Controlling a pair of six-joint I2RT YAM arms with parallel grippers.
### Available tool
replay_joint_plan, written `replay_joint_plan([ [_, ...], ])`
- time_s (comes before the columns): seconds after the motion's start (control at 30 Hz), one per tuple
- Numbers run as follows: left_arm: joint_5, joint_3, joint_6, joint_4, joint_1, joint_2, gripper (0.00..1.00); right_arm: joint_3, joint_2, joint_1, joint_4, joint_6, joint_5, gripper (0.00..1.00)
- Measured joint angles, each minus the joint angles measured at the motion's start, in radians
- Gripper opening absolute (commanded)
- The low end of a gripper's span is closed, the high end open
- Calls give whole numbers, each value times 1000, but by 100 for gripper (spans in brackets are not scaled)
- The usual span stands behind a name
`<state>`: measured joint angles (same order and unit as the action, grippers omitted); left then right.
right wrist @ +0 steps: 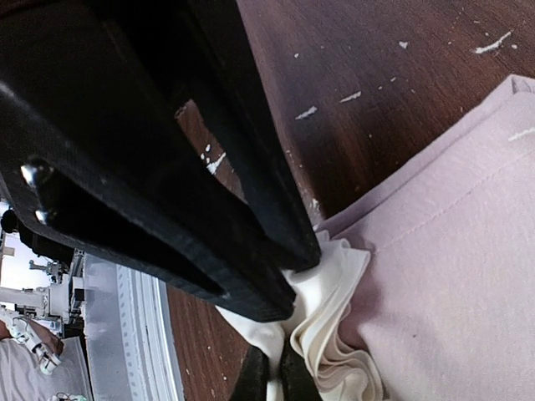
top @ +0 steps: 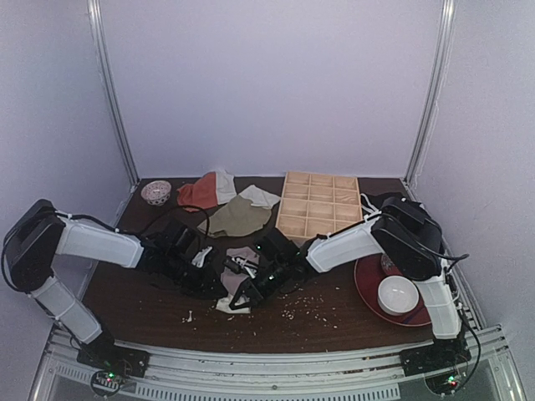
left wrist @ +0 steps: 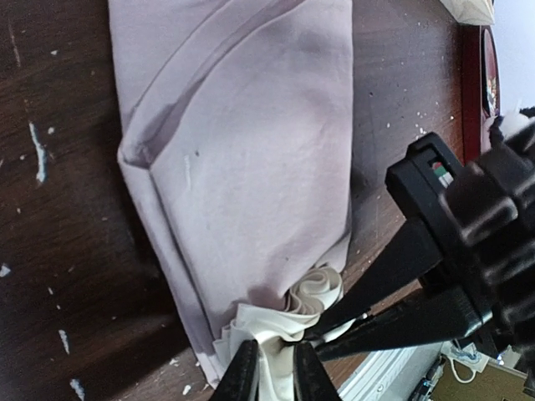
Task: Roll the underwear
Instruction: Roll the underwear at the center of the board.
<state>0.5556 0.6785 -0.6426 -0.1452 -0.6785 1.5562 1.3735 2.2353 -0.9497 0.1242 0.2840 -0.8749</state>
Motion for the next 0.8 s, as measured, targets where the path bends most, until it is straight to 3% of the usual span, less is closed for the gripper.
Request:
replay_joint_plan([
  [0.4, 6, 11, 22, 18, -4, 57, 10, 12, 0, 1, -30, -19, 1, 0],
  [0.8, -3, -51, 32, 24, -42, 5, 9, 14, 0, 7, -49, -23, -3, 0],
])
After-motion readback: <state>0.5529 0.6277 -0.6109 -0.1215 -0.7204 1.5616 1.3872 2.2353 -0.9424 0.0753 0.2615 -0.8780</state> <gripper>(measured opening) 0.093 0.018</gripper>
